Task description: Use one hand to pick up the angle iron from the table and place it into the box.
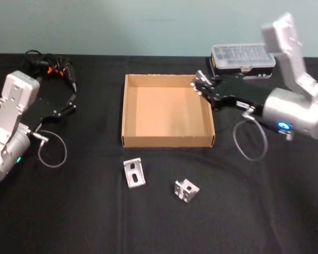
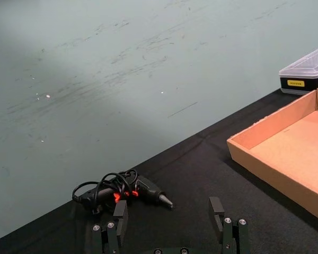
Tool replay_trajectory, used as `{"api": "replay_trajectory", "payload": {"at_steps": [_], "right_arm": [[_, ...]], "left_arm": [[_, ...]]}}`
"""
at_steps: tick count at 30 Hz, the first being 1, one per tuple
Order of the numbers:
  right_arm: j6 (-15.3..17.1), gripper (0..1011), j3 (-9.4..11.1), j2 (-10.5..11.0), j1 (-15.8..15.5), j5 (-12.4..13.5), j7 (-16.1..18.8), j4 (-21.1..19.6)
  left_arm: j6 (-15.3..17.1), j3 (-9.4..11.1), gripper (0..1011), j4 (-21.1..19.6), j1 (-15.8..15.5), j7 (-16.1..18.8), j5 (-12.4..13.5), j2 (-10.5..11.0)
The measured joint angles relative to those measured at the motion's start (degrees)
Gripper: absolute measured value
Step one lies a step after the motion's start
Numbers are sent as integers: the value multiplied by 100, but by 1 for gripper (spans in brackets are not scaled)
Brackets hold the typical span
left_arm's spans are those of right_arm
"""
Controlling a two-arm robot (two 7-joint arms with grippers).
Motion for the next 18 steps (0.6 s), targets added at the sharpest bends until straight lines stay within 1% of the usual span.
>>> {"api": "replay_trajectory", "payload": {"at_steps": [1,4,5,8,9,10,11,12,14,17,18], "right_arm": [[144,100,-120,-119,199,-89,-63,136],[351,100,-290,-310,494,-228,-134,360],[457,100,-391,-443,679,-303,-163,529],[602,100,-529,-636,931,-424,-200,778],[671,100,-610,-748,1073,-505,-214,942],[709,100,-654,-808,1151,-555,-222,1027],[788,100,-748,-930,1299,-657,-239,1210],[788,100,-748,-930,1299,-657,-239,1210],[960,100,-917,-1140,1553,-846,-252,1565],[1059,100,-1031,-1288,1708,-968,-251,1835],[1105,100,-1095,-1384,1799,-1038,-250,2021]], "left_arm": [[0,0,1000,0,0,0,0,0],[0,0,1000,0,0,0,0,0],[0,0,1000,0,-1,0,0,0],[0,0,1000,0,0,0,0,0],[0,0,1000,0,0,0,0,0],[0,0,1000,0,0,0,0,0],[0,0,1000,0,0,0,0,0],[0,0,1000,0,0,0,0,0],[0,0,1000,0,0,0,0,0],[0,0,1000,0,0,0,0,0],[0,0,1000,0,0,0,0,0]]}}
